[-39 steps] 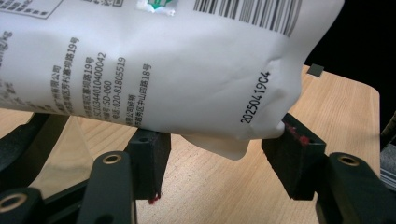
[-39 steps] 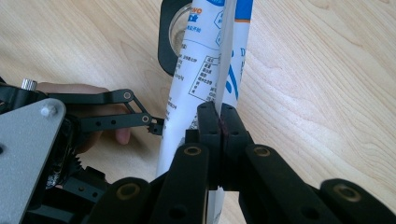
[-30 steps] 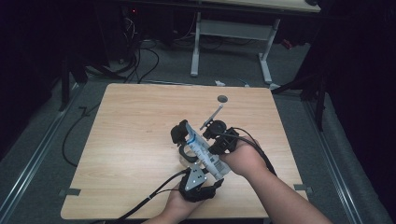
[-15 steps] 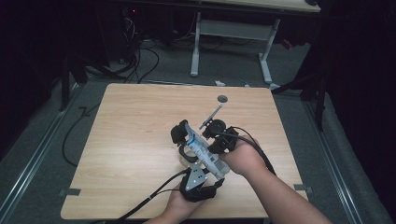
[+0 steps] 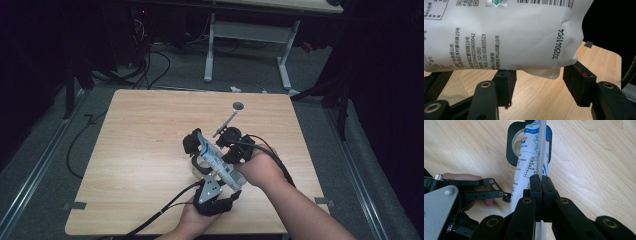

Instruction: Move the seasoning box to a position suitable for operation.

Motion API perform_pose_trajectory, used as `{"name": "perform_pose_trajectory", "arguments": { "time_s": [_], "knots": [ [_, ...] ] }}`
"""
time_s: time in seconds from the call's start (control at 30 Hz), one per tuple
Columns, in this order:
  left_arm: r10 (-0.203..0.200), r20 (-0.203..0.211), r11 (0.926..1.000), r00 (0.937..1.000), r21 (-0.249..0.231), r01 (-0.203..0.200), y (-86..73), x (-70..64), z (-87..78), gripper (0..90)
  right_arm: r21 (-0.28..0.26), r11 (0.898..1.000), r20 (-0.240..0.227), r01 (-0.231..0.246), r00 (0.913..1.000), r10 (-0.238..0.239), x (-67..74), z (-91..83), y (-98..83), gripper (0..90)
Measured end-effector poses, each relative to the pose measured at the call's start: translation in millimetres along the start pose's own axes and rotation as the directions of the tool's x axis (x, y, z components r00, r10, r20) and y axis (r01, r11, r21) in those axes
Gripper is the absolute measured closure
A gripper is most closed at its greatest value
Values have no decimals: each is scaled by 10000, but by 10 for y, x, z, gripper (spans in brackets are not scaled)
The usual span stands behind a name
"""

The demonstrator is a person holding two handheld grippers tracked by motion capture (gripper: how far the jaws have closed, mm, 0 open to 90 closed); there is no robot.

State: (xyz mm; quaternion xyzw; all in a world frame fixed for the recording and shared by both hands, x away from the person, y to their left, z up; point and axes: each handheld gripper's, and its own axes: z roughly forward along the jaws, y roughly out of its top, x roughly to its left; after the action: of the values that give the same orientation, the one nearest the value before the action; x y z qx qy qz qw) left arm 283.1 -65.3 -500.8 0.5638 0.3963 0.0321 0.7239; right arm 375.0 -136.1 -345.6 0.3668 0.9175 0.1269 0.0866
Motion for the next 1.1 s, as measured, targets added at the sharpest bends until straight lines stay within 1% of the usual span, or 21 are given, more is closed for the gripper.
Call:
{"name": "perform_pose_trajectory", "arguments": {
  "time_s": [0.13,0.3,0.57,0.73,0.83,1.1],
  "knots": [
    [17,18,10000,10000,7,-17,4,-9,4,455,31,10000,44,-28,10000,28,9,-9,7,900],
    [-5,40,10000,10000,-41,6,13,-16,17,460,-6,9999,87,109,9999,-109,21,-20,29,900],
    [-44,53,10000,10000,-51,44,30,-14,38,451,20,10000,258,-11,9997,10,25,-38,46,900],
    [-63,74,10000,10000,-41,63,24,-19,44,447,78,10000,278,-48,9996,46,31,-46,44,900],
    [-89,67,10000,9999,-12,89,22,-18,47,445,16,10000,223,7,9998,-8,30,-38,41,900],
    [-138,70,9999,9999,-24,138,33,-26,55,442,69,10000,316,60,9995,-62,32,-39,56,900]
  ]
}}
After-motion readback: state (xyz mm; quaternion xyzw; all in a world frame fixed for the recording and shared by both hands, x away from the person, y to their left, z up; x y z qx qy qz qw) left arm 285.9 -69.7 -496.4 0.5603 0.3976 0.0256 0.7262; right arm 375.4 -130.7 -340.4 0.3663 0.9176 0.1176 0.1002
